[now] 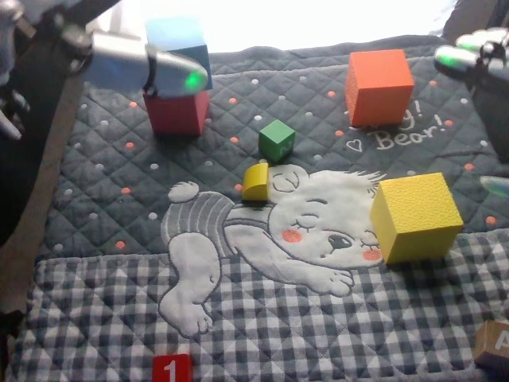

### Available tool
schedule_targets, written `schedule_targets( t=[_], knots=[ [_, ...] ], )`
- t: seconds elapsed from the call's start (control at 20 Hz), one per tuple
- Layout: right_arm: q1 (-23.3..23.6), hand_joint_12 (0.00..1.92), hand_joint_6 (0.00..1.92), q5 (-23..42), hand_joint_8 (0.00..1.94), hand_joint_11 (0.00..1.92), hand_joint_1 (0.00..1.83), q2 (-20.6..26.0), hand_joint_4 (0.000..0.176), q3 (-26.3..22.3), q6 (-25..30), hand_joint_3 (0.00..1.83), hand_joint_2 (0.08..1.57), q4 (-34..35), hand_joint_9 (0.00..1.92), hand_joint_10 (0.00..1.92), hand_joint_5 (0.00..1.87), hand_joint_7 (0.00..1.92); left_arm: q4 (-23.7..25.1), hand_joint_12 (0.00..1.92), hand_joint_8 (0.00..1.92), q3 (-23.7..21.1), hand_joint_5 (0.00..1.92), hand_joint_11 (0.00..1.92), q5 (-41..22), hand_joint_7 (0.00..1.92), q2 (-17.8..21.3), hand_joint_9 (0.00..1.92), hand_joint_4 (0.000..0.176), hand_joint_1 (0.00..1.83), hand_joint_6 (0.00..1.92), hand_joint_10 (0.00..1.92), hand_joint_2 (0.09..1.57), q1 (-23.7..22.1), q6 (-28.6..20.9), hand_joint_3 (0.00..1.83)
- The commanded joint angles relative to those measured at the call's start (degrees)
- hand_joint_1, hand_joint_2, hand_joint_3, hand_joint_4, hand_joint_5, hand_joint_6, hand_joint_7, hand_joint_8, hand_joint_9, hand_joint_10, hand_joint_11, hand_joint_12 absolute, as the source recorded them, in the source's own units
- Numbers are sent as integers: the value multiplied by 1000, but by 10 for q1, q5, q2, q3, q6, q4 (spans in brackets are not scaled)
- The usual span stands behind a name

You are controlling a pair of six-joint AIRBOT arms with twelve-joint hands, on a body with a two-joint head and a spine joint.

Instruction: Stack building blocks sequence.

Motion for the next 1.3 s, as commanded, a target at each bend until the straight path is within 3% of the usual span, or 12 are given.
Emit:
schedule_targets(
  t=[0.0,0.1,0.2,0.3,0.45,0.6,0.7,0.85,0.95,1.05,1.2,1.25],
  knots=[
    [13,73,12,73,4,86,834,5,175,-1,3,0,1114,-4,132,0,71,181,-7,57,0,-20,96,0,-118,3,20,3,176,690,1,0,939,15,0,3],
    [32,115,1,64,8,175,832,2,176,-3,9,0,1019,-33,179,11,67,204,-9,18,0,-70,97,28,-176,0,58,0,173,776,1,0,875,72,-2,0],
    [44,185,1,44,3,380,869,-2,176,-3,17,0,931,-59,345,16,102,257,-11,0,0,-102,107,0,-214,0,77,0,149,774,7,0,882,122,-18,0],
    [46,95,0,22,0,171,834,-10,176,-1,30,5,956,-75,89,0,3,39,-17,10,4,-117,159,17,-243,45,78,2,134,780,8,0,854,161,-35,0],
    [49,84,0,-16,2,154,825,-35,176,14,52,0,859,-91,59,0,0,31,-31,12,0,-128,146,15,-274,47,77,1,152,752,0,0,850,198,-55,0],
    [62,62,0,-63,1,102,894,-69,176,36,70,0,833,-111,29,3,0,10,-68,27,1,-134,153,39,-307,46,73,8,136,776,3,3,858,242,-60,1],
    [67,400,0,-80,7,108,819,-78,163,44,70,0,824,-112,120,4,0,51,-77,60,7,-133,147,100,-311,67,70,43,137,766,1,15,866,251,-65,3],
    [70,818,0,-107,7,45,788,-95,175,61,71,1,817,-109,189,6,0,73,-83,211,4,-133,156,13,-314,63,66,48,119,785,2,18,896,255,-67,0],
    [70,703,0,-120,0,75,785,-105,137,73,74,0,857,-106,224,1,55,133,-85,420,1,-132,167,0,-316,73,64,77,108,814,0,7,894,257,-68,0],
    [71,792,0,-126,1,165,778,-107,134,77,74,0,892,-104,329,5,132,239,-87,451,3,-132,171,0,-316,90,63,88,107,819,1,5,894,258,-70,0],
    [71,971,7,-129,20,326,905,-108,22,80,74,2,965,-96,657,47,445,591,-89,507,1,-131,166,0,-317,85,60,89,92,808,1,0,909,260,-71,2],
    [71,1088,5,-130,26,385,940,-109,15,82,74,1,977,-95,764,70,520,688,-90,505,1,-131,161,0,-317,85,59,87,90,806,0,0,911,260,-71,2]
  ],
)
